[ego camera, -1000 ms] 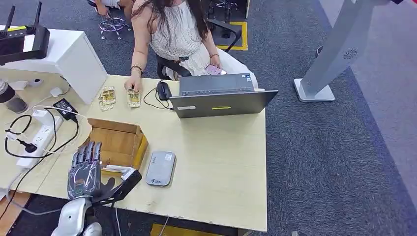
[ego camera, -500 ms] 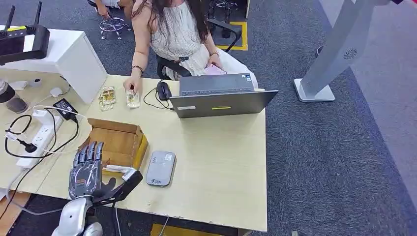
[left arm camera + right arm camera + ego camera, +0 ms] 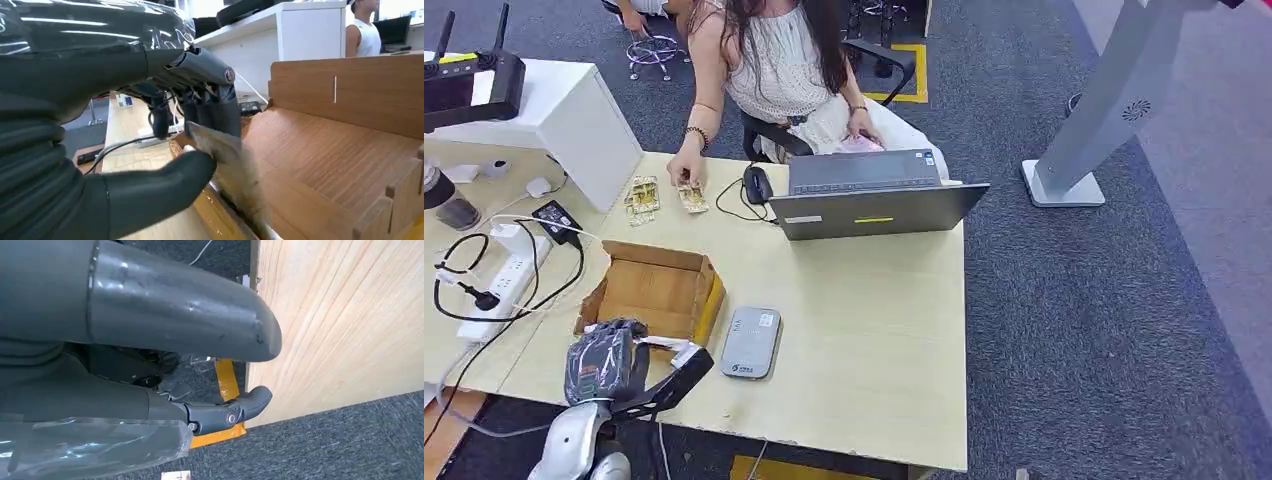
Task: Pass the card to the sensor for recognition and then transmit it.
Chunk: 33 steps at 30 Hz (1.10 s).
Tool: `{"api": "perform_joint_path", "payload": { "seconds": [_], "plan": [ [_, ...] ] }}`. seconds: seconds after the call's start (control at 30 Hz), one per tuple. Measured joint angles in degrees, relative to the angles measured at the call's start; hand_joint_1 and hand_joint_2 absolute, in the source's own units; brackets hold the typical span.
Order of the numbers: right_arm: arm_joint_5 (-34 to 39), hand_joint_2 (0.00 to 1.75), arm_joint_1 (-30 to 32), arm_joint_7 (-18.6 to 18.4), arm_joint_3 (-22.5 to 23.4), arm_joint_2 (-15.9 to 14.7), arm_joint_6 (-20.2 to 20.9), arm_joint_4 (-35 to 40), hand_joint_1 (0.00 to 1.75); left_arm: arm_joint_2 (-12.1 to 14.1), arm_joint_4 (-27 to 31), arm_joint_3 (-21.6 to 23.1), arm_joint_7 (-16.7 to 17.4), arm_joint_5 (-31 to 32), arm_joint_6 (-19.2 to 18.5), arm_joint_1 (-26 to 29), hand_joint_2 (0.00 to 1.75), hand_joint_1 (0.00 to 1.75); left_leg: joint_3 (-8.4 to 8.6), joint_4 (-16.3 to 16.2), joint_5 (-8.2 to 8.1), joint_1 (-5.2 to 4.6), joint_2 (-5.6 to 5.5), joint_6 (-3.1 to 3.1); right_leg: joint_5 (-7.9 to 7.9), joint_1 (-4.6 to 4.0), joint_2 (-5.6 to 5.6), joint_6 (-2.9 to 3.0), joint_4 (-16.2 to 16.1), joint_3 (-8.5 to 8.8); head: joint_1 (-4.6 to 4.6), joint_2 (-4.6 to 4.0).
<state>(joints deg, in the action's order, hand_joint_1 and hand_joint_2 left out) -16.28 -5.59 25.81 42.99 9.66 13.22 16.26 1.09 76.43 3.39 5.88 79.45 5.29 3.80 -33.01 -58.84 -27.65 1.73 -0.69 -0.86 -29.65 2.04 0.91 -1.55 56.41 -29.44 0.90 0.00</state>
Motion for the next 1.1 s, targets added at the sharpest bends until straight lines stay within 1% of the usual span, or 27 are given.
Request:
{"api": "perform_joint_path", "payload": {
  "seconds": [0.5, 0.83, 1.1],
  "plan": [
    [-0.31, 0.00, 0.00, 0.00, 0.07, 0.00, 0.04, 0.00, 0.00, 0.13, 0.00, 0.00, -0.04, -1.14, -0.46, 0.01, 1.75, 1.75, 0.00, 0.00, 0.00, 0.00, 0.00, 0.00, 0.00, 0.00, 0.00, 0.00, 0.00, 0.00, 0.00, 0.00],
    [-0.42, 0.00, 0.00, 0.02, 0.15, 0.00, 0.04, 0.00, 0.00, 0.35, 0.15, 0.00, -0.07, -1.57, 0.24, 0.03, 1.75, 1.75, 0.00, 0.00, 0.00, 0.00, 0.00, 0.00, 0.00, 0.00, 0.00, 0.00, 0.00, 0.00, 0.00, 0.00],
    [-0.98, 0.00, -0.01, 0.00, 0.17, 0.00, 0.04, -0.02, 0.00, 1.05, 1.68, 0.00, -0.11, -1.81, 0.37, -2.88, 1.75, 1.75, 0.01, 0.00, 0.01, 0.00, -0.01, 0.00, 0.01, 0.00, 0.00, 0.01, 0.01, 0.01, 0.00, 0.00]
  ]
}}
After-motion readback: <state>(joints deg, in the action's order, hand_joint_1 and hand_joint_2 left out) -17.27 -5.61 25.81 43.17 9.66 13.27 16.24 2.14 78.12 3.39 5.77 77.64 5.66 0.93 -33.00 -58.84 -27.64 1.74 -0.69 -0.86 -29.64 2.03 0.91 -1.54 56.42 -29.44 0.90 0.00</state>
